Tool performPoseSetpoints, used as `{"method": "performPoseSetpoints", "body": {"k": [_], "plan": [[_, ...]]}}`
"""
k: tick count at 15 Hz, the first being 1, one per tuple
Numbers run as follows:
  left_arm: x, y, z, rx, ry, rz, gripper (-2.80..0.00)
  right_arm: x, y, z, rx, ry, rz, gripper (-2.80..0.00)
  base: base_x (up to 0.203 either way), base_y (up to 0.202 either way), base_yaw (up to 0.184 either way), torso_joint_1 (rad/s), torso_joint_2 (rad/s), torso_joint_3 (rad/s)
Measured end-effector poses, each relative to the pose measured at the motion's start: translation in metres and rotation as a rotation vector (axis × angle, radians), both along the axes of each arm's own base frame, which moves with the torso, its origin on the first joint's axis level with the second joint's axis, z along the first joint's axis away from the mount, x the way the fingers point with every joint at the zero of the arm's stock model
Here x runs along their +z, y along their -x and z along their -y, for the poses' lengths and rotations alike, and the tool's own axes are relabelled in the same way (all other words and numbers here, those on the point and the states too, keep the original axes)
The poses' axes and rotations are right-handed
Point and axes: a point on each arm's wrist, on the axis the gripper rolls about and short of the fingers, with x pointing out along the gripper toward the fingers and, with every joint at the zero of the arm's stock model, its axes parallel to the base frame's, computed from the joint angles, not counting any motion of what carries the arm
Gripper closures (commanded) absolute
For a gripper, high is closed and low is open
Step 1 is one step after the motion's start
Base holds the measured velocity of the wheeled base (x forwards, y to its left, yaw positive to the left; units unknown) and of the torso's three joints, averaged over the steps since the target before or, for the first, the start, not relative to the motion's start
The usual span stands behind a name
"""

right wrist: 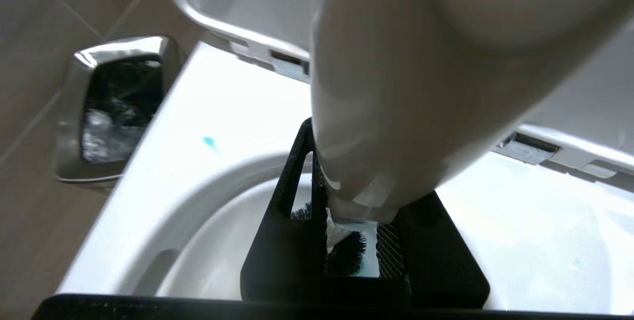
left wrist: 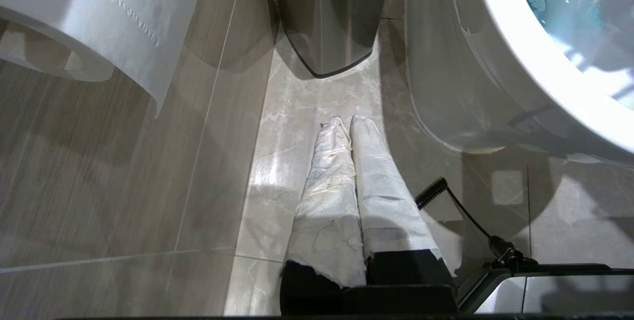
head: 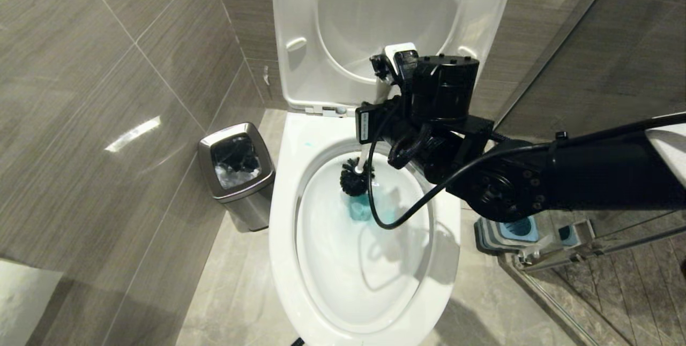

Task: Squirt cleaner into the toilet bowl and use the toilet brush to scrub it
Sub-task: Scrub the toilet bowl

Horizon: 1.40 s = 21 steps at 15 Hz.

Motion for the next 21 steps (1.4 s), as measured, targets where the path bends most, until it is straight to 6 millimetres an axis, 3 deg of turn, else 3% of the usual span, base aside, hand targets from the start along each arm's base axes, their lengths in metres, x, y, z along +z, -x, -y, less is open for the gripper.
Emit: {"method": "performPoseSetpoints", "body": {"k": [9,13,17,21], "plan": [[0.000,0.000,0.000,-0.001,-0.001,0.000,0.00,-0.043,-0.024,-0.008,-0.018,0.054,-0.069,0.00,0.000,0.000,0.000,0.000,0.00,0.000],[0.000,0.000,0.000,-0.001,-0.001,0.000,0.00,-0.063,-0.025,-0.024,0.006,0.063,-0.035,0.00,0.000,0.000,0.000,0.000,0.00,0.000],[0.000,0.000,0.000,-0.001,0.000,0.000,0.00,-0.077,0.005,-0.053,0.095,0.091,-0.061,0.00,0.000,0.000,0.000,0.000,0.00,0.000],[0.000,0.000,0.000,0.000,0.000,0.001,0.00,-0.062,0.044,-0.073,0.188,0.083,-0.054,0.00,0.000,0.000,0.000,0.000,0.00,0.000]]}}
